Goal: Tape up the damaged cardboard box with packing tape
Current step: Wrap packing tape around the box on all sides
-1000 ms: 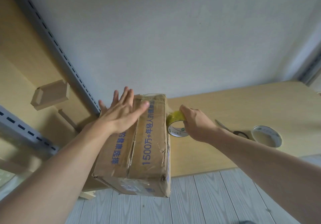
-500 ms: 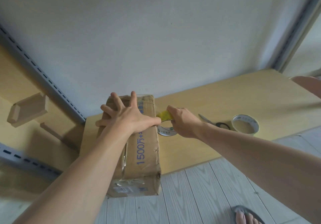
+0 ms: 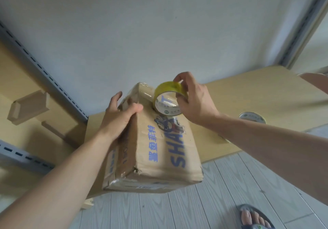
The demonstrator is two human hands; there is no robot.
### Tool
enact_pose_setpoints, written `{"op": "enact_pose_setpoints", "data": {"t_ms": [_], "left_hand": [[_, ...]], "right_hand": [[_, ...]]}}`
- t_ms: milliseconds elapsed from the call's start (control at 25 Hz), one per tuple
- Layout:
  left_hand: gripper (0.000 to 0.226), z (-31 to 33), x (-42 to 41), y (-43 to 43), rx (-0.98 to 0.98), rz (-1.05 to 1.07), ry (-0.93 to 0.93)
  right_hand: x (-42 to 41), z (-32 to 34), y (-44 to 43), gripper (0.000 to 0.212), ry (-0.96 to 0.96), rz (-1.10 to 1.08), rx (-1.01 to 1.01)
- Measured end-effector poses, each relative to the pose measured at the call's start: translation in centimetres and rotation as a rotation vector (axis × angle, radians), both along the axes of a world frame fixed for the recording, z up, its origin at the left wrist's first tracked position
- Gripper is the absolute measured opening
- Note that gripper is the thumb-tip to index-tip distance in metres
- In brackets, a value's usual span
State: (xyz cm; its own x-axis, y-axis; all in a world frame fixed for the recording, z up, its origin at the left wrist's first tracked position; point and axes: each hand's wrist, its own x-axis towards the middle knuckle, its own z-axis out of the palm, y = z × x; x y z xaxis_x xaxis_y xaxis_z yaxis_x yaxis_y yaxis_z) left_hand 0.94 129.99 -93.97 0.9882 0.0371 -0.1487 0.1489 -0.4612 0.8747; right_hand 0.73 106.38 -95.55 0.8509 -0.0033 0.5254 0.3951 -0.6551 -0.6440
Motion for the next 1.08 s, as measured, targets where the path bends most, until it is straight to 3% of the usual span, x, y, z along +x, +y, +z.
{"op": "enact_pose_setpoints", "data": {"t_ms": [120, 200, 240, 360, 440, 520, 680, 800, 1080], "left_hand": [[0.100, -2.0, -0.2, 1.1, -0.362, 0.034, 0.093], [0.057, -3.8, -0.8, 2.1, -0.478, 0.014, 0.143], [0.048, -4.6, -1.1, 3.1, -0.442, -0.002, 0.178], [0.066, -5.5, -1.3, 5.3, -0.226, -0.078, 0.209], [0.081, -4.9, -0.4, 5.2, -0.005, -0.150, 0.064], [0.091, -4.0, 0.1, 3.6, 0.095, -0.286, -0.020], [0.077, -4.9, 0.7, 2.7, 0.243, -0.393, -0.128], [0.081, -4.6, 0.6, 2.7, 0.352, -0.409, -0.162], [0.084, -4.6, 0.3, 2.3, 0.553, -0.488, -0.129]], "right_hand": [[1.1, 0.6, 1.8, 0.029, 0.022, 0.035, -0.002], [1.0, 0.2, 3.9, 0.032, 0.049, 0.111, -0.080], [0.9, -0.3, 5.1, 0.036, 0.068, 0.156, -0.147], [0.8, -1.6, 6.9, 0.043, 0.102, 0.252, -0.285], [1.3, -1.5, 6.6, 0.038, 0.143, 0.221, -0.217], [1.5, -1.6, 6.3, 0.035, 0.126, 0.214, -0.205], [1.1, -1.2, 6.4, 0.036, 0.189, 0.224, -0.149], [1.2, 1.1, 5.6, 0.042, 0.224, 0.196, -0.148], [-1.2, 6.2, -1.4, 0.020, 0.300, 0.133, -0.557]]}}
